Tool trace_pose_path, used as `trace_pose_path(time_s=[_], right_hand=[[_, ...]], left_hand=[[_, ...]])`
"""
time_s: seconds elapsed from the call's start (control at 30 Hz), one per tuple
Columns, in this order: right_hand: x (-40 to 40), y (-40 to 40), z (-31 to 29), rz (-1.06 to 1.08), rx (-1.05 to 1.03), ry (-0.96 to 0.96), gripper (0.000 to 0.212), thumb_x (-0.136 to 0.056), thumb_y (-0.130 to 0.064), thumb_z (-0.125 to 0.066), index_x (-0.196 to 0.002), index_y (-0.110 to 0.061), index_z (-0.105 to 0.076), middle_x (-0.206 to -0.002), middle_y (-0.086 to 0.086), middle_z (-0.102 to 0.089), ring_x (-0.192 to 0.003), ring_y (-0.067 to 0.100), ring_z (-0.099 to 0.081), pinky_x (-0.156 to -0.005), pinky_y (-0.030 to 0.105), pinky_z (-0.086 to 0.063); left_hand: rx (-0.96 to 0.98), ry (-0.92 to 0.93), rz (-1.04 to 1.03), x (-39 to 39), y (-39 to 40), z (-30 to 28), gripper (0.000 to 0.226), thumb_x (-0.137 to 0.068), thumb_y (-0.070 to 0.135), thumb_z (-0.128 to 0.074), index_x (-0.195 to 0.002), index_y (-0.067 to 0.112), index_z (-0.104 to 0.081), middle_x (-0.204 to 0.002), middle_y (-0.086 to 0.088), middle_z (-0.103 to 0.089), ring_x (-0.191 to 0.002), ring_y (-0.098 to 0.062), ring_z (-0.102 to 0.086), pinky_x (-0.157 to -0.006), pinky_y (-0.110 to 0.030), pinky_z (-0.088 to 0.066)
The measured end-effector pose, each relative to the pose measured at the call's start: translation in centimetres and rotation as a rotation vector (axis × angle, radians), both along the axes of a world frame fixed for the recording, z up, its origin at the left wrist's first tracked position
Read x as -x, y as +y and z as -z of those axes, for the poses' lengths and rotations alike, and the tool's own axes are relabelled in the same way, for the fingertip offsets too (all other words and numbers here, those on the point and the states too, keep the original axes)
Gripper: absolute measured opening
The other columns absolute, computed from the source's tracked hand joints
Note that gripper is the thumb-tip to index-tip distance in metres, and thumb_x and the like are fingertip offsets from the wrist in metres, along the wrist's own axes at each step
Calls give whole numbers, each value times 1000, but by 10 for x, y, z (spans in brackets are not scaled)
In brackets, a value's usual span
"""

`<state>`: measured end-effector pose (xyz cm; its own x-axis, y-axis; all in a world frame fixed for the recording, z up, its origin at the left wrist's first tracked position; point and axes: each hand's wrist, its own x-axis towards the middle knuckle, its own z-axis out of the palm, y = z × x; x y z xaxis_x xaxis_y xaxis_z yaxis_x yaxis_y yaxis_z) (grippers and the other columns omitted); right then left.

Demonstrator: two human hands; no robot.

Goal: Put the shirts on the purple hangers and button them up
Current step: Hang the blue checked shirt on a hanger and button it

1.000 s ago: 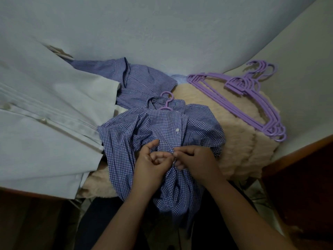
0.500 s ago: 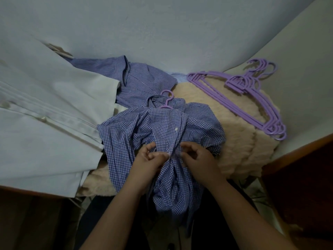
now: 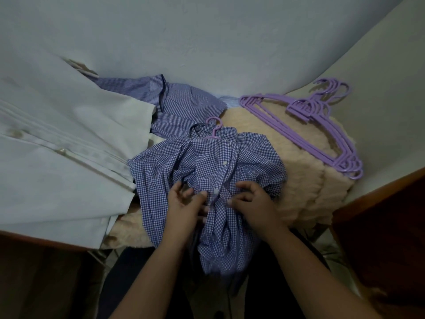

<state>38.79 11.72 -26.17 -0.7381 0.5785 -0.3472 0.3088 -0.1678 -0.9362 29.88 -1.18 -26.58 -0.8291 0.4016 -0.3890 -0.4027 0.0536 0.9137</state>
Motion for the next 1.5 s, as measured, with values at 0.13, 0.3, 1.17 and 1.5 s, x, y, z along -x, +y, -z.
trace_pose_path(time_s=[0.13,0.3,1.17,1.5], right_hand=[[0,10,-11,51,24,33,40,-79,-5,-72,-110,-20,-51,-77,-2,-65,-66,6,-60,-52,19,-42],[1,28,-34,167,31,149,37,-79,-2,-70,-107,-20,-53,-64,-3,-61,-43,8,-49,-39,22,-34],[25,24,-7,84,-391,-182,47,-81,-20,-72,-111,-22,-35,-92,-3,-49,-75,4,-49,-55,14,-37],[-16,37,-14,20,19,-155,37,-87,1,-54,-120,-14,-47,-103,7,-62,-91,22,-61,-71,32,-48]], left_hand=[[-5,-87,4,9,11,-1,75,-86,4,-67,-147,16,-25,-78,-6,-66,-59,-16,-60,-57,-32,-51],[-115,131,-115,16,13,-33,73,-87,1,-64,-146,13,-23,-67,-1,-70,-67,-19,-68,-71,-35,-57],[303,608,164,3,44,-6,58,-87,16,-67,-133,28,-34,-91,8,-53,-74,-1,-55,-61,-14,-47],[269,413,212,6,8,-19,57,-88,4,-62,-135,22,-36,-88,4,-68,-70,2,-62,-60,-7,-44]])
